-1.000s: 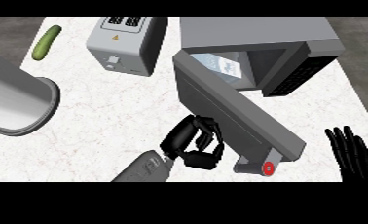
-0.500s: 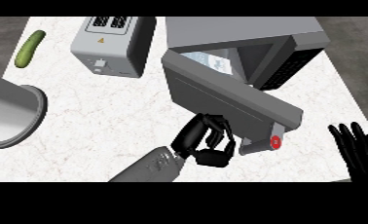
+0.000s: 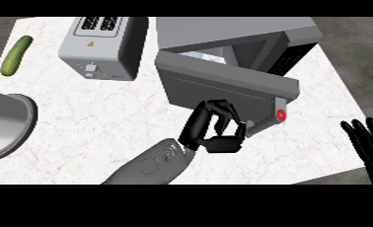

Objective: Pick up the milk, place it into the microwave and close the microwave

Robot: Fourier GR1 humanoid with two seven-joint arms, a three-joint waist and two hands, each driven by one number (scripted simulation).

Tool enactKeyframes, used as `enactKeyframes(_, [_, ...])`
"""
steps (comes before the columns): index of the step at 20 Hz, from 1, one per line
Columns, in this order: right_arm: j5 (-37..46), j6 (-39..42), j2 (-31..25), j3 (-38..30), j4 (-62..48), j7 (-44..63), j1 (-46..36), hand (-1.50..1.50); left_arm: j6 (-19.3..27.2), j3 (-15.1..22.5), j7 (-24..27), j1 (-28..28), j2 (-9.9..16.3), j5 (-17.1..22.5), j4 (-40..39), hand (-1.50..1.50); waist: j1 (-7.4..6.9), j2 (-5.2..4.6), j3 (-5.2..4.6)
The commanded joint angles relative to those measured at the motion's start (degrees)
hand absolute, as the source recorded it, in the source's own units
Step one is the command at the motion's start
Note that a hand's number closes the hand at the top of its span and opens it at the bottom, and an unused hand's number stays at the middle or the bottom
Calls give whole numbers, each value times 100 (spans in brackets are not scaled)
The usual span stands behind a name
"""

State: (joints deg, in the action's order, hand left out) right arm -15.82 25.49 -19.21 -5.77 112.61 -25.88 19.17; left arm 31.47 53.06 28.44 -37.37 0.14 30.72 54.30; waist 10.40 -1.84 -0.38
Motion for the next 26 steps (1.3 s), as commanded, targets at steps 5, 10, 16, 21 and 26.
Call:
enactKeyframes(5, [-314, 45, -234, -216, 188, 255, -272, -150, 785, -206, -8, -678, -14, 820, -260, -150, 282, -78, 10])
enactKeyframes(10, [272, -290, -838, -1002, 392, 246, -824, -150, 1106, -294, -282, -1024, -14, 1168, -519, -150, 454, -99, -2])
enactKeyframes(16, [841, -491, -1181, -1286, 403, 137, -1208, 150, 1342, -595, -10, -1166, -14, 1704, -431, -150, 457, -197, -1])
enactKeyframes(21, [898, -537, -1312, -1319, 325, 239, -1441, 150, 1487, -572, 100, -1299, -14, 1982, -480, -150, 440, -233, 9])
enactKeyframes(26, [931, -567, -1467, -1407, 230, 290, -1698, 150, 1435, -544, 251, -1368, -14, 2196, -623, -150, 447, -286, 8])
